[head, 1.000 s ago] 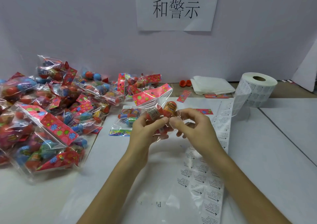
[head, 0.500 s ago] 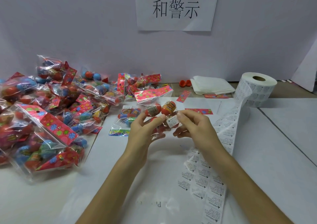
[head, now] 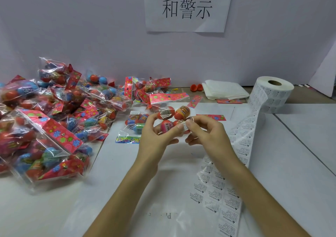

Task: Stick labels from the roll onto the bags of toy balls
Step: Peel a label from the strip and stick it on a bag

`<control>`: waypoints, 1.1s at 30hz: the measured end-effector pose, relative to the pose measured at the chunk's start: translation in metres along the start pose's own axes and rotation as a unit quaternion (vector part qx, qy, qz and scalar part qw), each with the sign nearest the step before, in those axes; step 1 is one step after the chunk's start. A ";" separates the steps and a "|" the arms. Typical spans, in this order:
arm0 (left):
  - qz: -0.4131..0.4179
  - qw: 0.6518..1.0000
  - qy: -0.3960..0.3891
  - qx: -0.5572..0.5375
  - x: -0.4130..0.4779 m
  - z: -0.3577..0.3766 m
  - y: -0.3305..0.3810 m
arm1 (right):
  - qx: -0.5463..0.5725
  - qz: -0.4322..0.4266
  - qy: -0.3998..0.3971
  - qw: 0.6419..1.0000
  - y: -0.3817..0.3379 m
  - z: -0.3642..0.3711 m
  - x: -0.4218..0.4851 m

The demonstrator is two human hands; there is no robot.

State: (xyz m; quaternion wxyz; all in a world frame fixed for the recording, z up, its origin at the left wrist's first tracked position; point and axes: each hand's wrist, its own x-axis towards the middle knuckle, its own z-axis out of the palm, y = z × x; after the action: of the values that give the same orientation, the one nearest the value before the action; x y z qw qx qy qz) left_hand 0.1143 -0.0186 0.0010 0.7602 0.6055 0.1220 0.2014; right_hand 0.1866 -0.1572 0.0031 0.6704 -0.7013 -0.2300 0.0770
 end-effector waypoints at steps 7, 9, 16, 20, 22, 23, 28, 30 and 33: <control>-0.001 1.000 0.022 -0.022 0.002 -0.005 -0.001 | -0.012 -0.010 -0.033 0.999 -0.001 0.004 -0.002; 0.000 0.999 0.025 -0.020 0.002 -0.005 -0.001 | -0.012 -0.005 -0.047 0.999 -0.002 0.003 -0.002; 0.034 0.999 0.040 0.014 0.002 -0.002 -0.002 | -0.026 -0.010 -0.046 0.999 0.000 0.003 -0.002; 0.051 0.997 0.048 0.034 0.001 -0.001 -0.004 | -0.048 -0.025 -0.034 0.998 0.004 0.005 -0.004; 0.060 0.996 0.056 0.044 0.002 -0.001 -0.004 | -0.058 -0.031 -0.044 0.997 0.005 0.006 -0.004; 0.063 0.995 0.059 0.047 0.002 -0.001 -0.004 | -0.058 -0.031 -0.046 0.997 0.005 0.006 -0.004; 0.064 0.995 0.057 0.052 0.000 0.000 -0.004 | -0.039 -0.019 -0.029 0.999 0.004 0.006 -0.004; 0.066 0.995 0.049 0.056 0.000 0.000 -0.003 | -0.022 -0.008 -0.011 1.000 0.001 0.006 -0.004; 0.071 0.995 0.035 0.059 -0.001 0.002 -0.002 | 0.020 0.027 -0.015 0.999 -0.003 0.002 -0.002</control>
State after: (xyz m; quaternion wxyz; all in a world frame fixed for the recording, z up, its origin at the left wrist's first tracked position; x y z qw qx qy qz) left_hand 0.1145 -0.0210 -0.0003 0.7020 0.6494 0.1168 0.2678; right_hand 0.1832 -0.1562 0.0055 0.6787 -0.6922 -0.2196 0.1099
